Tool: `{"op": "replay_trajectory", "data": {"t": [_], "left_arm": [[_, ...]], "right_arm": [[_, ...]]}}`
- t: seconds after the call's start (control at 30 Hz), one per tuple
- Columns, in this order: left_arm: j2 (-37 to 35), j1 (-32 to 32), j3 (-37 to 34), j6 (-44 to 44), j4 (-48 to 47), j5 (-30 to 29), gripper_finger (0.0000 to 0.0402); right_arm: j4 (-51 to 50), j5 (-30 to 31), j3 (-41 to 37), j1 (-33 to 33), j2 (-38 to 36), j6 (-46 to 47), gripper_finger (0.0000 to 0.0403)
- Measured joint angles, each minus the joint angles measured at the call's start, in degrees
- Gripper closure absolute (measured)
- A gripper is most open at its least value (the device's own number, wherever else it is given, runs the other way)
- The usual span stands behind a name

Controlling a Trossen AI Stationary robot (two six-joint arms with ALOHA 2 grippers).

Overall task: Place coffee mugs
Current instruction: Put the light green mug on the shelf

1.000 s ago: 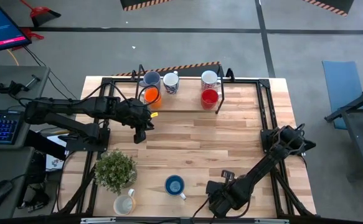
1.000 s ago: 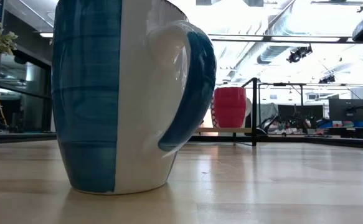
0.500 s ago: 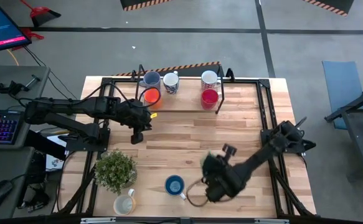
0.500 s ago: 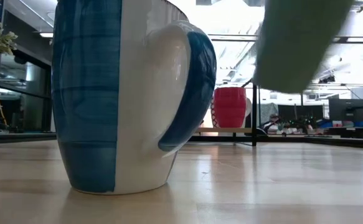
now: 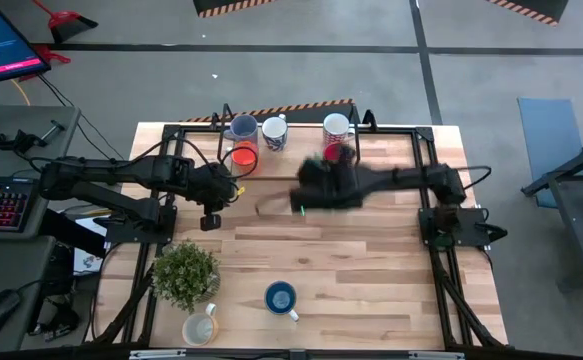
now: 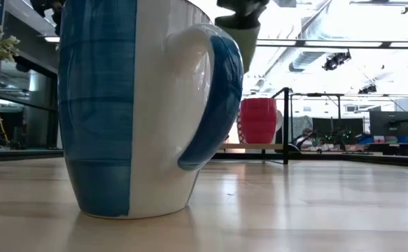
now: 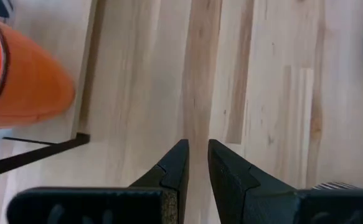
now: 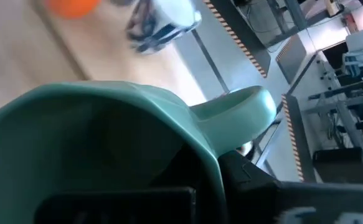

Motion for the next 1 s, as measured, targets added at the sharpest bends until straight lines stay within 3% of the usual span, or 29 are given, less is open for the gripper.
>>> {"op": "replay_trajectory", "data": {"t": [0.1,0.27,0.53,0.77,1.0], "left_arm": [[0.0,0.0,0.0,0.4,-0.1,-1.4,0.0351],[0.0,0.0,0.0,1.5,-1.6,-2.7,0.0351],[-1.1,0.0,-1.3,2.5,-5.1,-7.3,0.0351],[-7.9,0.0,-10.7,-1.9,5.1,-8.0,0.0351],[-9.4,0.0,-12.0,-3.4,6.5,-9.4,0.0351]], "right_arm": [[6.8,-1.7,3.1,-6.7,-0.1,-11.8,0.0402],[18.0,-14.5,5.2,-17.9,-0.1,-28.3,0.0403],[21.5,-31.3,5.2,-32.7,0.8,-37.0,0.0403],[22.5,-39.3,5.2,-37.5,3.0,-42.0,0.0403],[23.1,-42.9,5.2,-37.8,6.2,-44.7,0.0403]]}}
